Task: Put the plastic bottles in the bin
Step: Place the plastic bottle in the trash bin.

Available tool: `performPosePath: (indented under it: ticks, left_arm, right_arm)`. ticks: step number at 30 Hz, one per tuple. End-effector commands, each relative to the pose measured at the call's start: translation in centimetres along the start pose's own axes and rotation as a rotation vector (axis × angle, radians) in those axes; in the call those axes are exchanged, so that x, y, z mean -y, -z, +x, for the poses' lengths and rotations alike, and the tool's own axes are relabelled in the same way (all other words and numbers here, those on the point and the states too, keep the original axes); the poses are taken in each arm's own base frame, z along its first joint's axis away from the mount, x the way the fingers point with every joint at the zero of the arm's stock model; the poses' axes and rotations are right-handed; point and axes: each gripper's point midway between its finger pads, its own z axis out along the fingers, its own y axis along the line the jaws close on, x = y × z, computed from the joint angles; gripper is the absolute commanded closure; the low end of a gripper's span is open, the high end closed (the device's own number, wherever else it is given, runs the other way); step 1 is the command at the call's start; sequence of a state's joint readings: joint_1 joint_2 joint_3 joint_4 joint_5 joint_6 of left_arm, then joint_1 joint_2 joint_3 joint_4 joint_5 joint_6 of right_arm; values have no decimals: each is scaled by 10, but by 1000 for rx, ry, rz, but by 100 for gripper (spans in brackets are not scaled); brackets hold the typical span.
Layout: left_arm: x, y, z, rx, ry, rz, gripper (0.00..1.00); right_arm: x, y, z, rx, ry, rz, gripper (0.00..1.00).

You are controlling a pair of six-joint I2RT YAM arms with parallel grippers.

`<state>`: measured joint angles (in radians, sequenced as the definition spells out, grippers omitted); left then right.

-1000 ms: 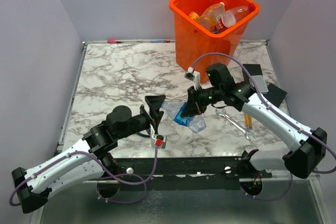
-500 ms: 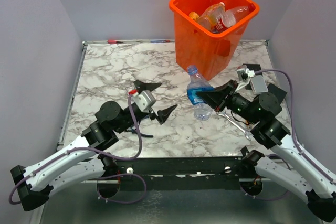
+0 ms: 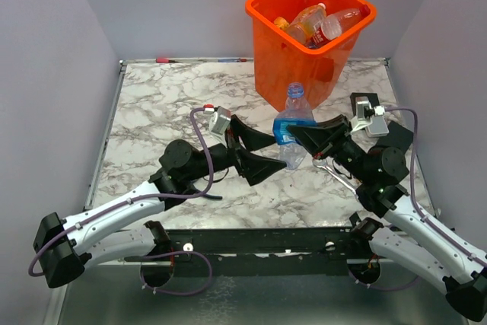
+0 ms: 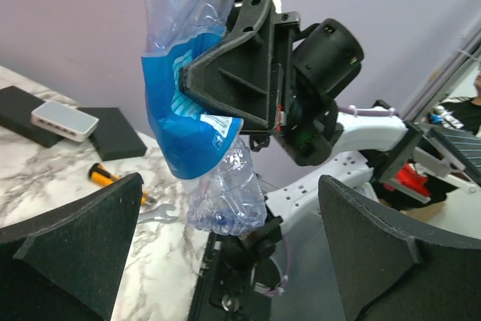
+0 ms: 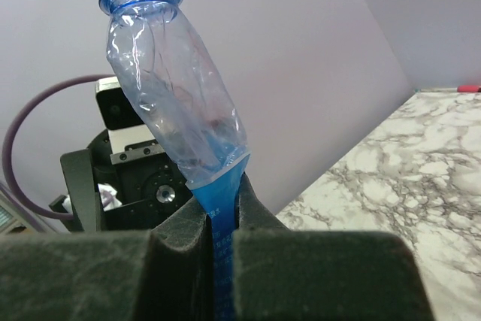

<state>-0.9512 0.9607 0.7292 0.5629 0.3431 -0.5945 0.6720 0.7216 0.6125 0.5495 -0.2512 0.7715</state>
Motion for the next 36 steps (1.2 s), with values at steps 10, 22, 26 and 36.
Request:
performPosePath:
  ticks: [10,22,26,36]
  left_arm:
    - [8,-21,17,-67,118,103,13]
    - [-10,-20,14,-34,38,18,66]
    - [-18,-13,22,-76,0,-28,72]
    - [-36,6,33,-157,-120,-128,77]
  right_arm:
    - [-4,-11,-6,53,-74,-39,100]
    - [5,-12,6,-82,14,49,44]
    - [-1,-10,-16,-113,124,124,26]
    - [-3,-34,-50,-301,278,292,14]
